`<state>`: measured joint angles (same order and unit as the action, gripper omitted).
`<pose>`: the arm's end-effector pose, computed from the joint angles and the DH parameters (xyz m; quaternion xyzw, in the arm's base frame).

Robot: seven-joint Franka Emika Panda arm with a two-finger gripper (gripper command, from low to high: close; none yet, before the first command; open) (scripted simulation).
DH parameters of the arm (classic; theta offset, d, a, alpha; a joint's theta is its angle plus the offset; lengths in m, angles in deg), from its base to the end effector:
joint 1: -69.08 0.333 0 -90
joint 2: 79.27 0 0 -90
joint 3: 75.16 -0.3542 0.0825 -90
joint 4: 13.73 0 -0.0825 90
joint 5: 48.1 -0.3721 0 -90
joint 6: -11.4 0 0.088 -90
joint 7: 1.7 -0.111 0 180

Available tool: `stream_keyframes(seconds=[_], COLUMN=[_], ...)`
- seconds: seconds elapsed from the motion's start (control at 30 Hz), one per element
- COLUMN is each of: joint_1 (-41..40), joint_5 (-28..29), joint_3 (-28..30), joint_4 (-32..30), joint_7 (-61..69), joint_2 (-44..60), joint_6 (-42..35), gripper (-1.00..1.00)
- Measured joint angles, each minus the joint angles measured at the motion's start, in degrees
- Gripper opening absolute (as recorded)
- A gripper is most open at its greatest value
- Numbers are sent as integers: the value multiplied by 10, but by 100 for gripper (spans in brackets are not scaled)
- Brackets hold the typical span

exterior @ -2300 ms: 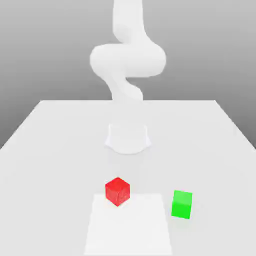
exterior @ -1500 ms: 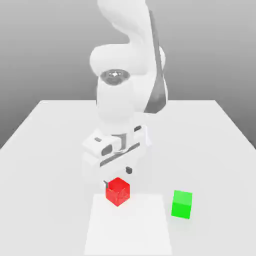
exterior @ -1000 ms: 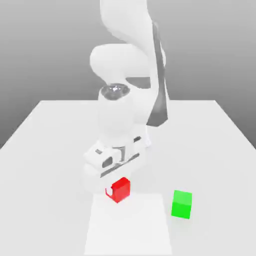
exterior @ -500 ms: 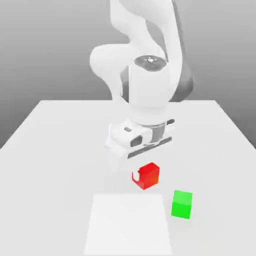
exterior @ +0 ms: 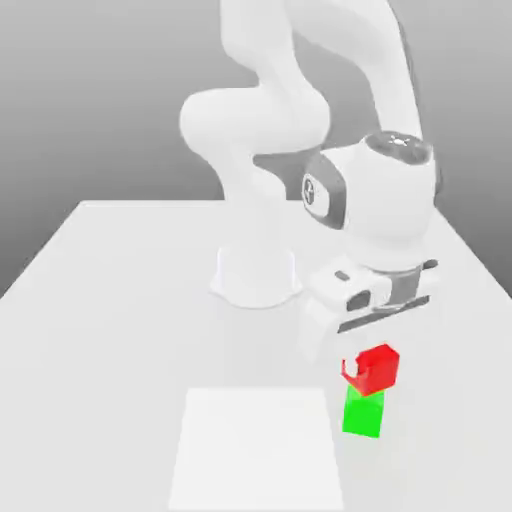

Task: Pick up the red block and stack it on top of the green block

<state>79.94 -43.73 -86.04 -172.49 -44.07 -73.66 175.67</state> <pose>0.3548 0.1476 0.2309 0.9897 -0.1433 0.0009 0.0008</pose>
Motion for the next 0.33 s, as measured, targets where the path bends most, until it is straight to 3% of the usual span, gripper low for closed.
stream_keyframes(seconds=[0.03, 0.33], joint_1=[1, 1], joint_5=[5, -10], joint_3=[2, -1], joint_4=[0, 0], joint_7=[-4, 7], joint_2=[8, -17], joint_6=[8, -16], gripper=[100, 100])
